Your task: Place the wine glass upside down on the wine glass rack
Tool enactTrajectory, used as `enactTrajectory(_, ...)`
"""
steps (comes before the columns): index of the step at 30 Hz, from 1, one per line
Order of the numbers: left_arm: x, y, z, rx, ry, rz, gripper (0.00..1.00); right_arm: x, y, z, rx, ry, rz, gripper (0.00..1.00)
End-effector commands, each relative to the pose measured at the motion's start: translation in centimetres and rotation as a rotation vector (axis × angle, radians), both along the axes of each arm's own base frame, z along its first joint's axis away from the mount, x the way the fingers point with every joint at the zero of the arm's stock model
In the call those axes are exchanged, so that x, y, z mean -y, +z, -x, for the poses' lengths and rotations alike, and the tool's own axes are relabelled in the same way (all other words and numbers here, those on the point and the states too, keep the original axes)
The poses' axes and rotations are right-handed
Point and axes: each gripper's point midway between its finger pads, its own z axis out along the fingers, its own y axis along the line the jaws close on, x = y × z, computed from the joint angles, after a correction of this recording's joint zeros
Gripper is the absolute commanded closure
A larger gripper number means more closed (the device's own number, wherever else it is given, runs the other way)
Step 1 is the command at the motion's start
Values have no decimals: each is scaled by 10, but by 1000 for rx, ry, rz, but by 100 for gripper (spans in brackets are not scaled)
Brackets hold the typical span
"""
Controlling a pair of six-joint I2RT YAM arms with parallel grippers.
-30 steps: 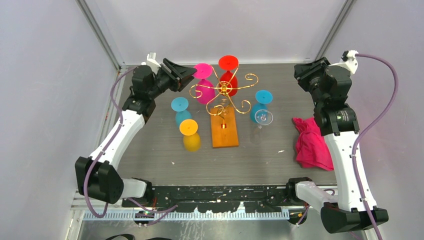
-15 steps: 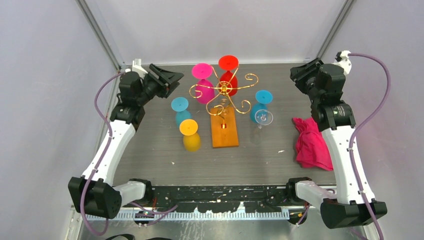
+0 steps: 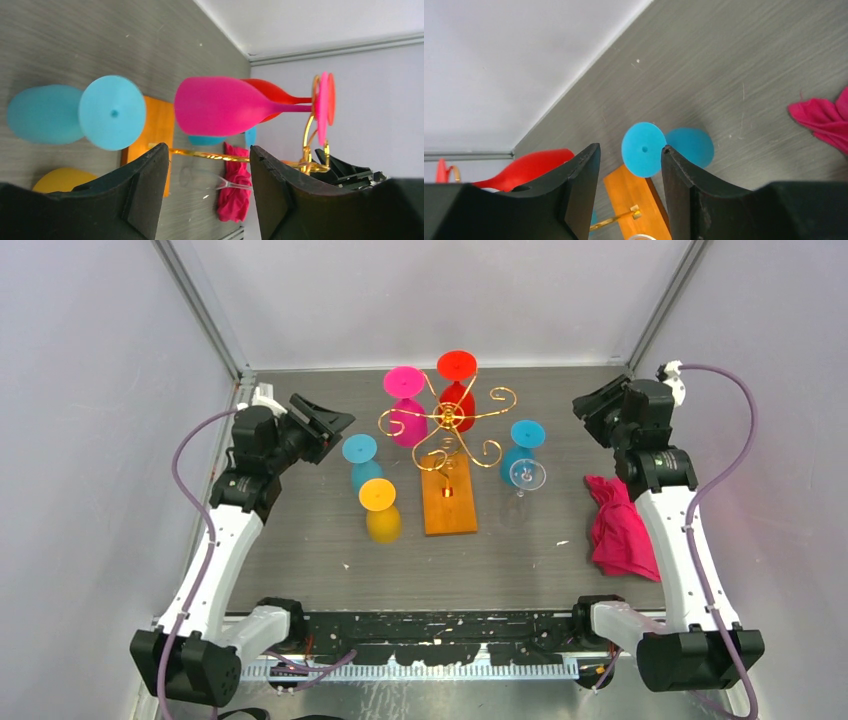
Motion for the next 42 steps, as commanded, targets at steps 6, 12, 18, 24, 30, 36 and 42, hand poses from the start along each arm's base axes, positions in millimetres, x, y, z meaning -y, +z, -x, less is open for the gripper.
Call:
enactTrajectory(6, -23, -28, 26, -41, 71, -111, 36, -18, -44, 11, -92, 69, -94, 44)
enactTrajectory(12, -30, -39, 38, -50, 94, -133, 35, -26, -57, 13, -92, 116, -170, 43)
enactTrajectory(18, -34, -41, 43, -39, 117, -133, 35, -30, -68, 10, -78, 146, -221, 42)
enactTrajectory(24, -38, -44, 44, -14, 144, -118, 35, -33, -80, 1, -58, 169, -296, 41)
enactTrajectory(30, -41, -49, 47, -15, 156, -136, 35, -35, -101, -7, -64, 175, -343, 41)
enactTrajectory(36, -44, -50, 47, -10, 168, -150, 36, -39, -112, -15, -52, 194, -381, 41)
enactTrajectory(42, -45, -52, 47, -8, 172, -153, 36, -41, -117, -25, -37, 206, -405, 42)
